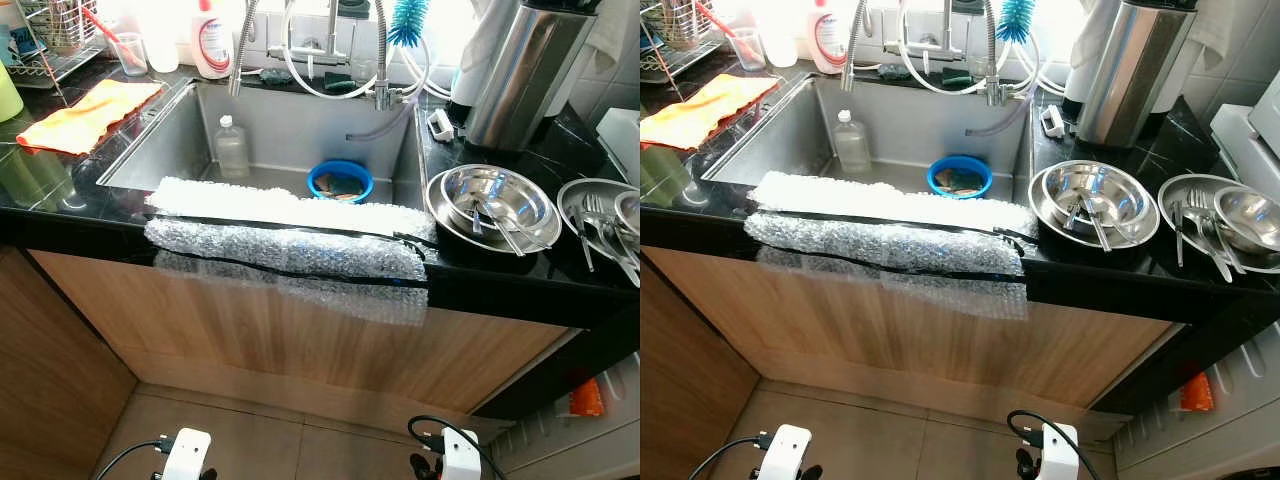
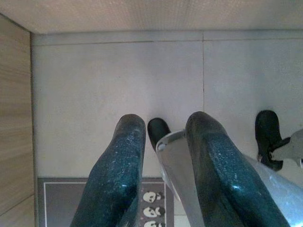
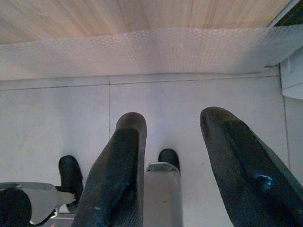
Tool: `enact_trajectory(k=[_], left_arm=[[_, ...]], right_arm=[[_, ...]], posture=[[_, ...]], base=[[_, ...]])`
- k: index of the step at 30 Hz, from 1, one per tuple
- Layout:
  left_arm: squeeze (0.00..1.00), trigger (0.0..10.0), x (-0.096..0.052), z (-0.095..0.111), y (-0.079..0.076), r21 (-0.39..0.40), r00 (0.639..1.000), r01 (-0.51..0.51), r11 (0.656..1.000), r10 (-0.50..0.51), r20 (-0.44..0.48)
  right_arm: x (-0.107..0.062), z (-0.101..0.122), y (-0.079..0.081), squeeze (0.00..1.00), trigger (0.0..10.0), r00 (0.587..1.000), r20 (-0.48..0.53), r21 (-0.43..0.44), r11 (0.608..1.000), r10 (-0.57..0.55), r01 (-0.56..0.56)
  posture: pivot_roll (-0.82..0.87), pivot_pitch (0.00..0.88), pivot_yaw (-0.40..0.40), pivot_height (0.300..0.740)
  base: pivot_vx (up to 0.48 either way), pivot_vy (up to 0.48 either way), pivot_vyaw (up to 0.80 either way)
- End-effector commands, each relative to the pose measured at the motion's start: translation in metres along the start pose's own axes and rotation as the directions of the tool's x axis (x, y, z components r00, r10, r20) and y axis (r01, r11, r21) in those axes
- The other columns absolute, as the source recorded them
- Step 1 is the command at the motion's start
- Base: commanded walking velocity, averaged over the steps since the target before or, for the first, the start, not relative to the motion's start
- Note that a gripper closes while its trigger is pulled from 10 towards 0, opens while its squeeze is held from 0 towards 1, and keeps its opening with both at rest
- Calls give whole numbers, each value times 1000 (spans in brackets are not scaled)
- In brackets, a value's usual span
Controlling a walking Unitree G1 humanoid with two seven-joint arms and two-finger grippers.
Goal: Kitchen organization
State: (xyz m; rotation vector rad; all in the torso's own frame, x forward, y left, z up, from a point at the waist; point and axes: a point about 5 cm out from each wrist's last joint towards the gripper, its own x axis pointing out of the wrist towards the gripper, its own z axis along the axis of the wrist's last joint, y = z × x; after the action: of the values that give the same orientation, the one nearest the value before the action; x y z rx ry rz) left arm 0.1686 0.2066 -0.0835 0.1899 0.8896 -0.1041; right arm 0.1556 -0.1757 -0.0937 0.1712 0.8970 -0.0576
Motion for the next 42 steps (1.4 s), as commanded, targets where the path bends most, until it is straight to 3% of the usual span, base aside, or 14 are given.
enact_trajectory(k=[1,9,17,18,19,20,21,30,32,37,38,39,40,42], left_arm=[[0,10000,-1,-3,0,-20,1000,-13,1000,13,6],[0,10000,-2,4,2,-29,995,-50,998,52,90],[0,10000,-3,8,3,2,988,-85,996,83,133],[0,10000,-6,14,14,-2,977,-94,996,92,193],[0,10000,-13,24,28,39,940,-133,990,113,321],[0,10000,-35,46,43,198,803,-261,945,98,588],[0,10000,-43,46,42,232,757,-287,929,71,650],[0,10000,-45,39,42,220,760,-281,934,76,645],[0,10000,-47,44,32,222,741,-258,940,45,670],[0,10000,-58,37,26,200,708,-268,943,52,704],[0,10000,-58,8,14,200,766,-252,947,68,639],[0,10000,-50,-1,21,98,838,-213,972,131,530],[0,10000,-49,10,31,195,834,-283,939,140,534],[0,10000,-52,27,41,328,800,-394,859,145,582]], right_arm=[[0,1,-2,0,10000,1000,8,-24,1000,-4,4],[0,9,1,0,10000,998,54,-133,991,35,-28],[0,13,1,0,10000,995,99,-137,991,28,-14],[0,13,1,0,10000,994,103,-135,991,27,-13],[0,13,1,0,10000,994,106,-134,991,27,-13],[0,13,1,0,10000,994,110,-134,991,26,-11],[0,13,1,0,10000,993,112,-132,991,26,-11],[0,13,1,0,10000,993,115,-130,991,26,-11],[-1,12,0,0,10000,993,119,-134,991,21,-5],[-2,13,-1,0,10000,989,149,-146,989,0,22],[-7,34,-12,0,10000,958,286,-174,984,25,26],[-20,58,-25,0,10000,886,459,-225,973,63,47],[-27,65,-27,0,10000,856,510,-244,969,86,49],[-32,67,-27,0,10000,840,533,-254,966,101,45]], posture=[[-32,47,-45,740],[-32,37,-33,740],[-37,7,-30,740],[-37,2,-29,740],[-37,2,-29,740],[-39,0,-29,740],[-39,0,-29,740],[-39,0,-29,740],[-32,0,-27,740],[-43,5,-30,740],[-49,17,-31,740],[-52,25,-33,740],[-52,33,-35,740],[-52,33,-35,740]], base=[[0,0,0],[0,0,0],[0,0,0],[0,0,0],[0,0,0],[0,0,0],[0,0,0],[0,0,0],[0,0,0],[0,0,0],[0,0,0],[0,0,0],[0,0,0],[0,0,0]])
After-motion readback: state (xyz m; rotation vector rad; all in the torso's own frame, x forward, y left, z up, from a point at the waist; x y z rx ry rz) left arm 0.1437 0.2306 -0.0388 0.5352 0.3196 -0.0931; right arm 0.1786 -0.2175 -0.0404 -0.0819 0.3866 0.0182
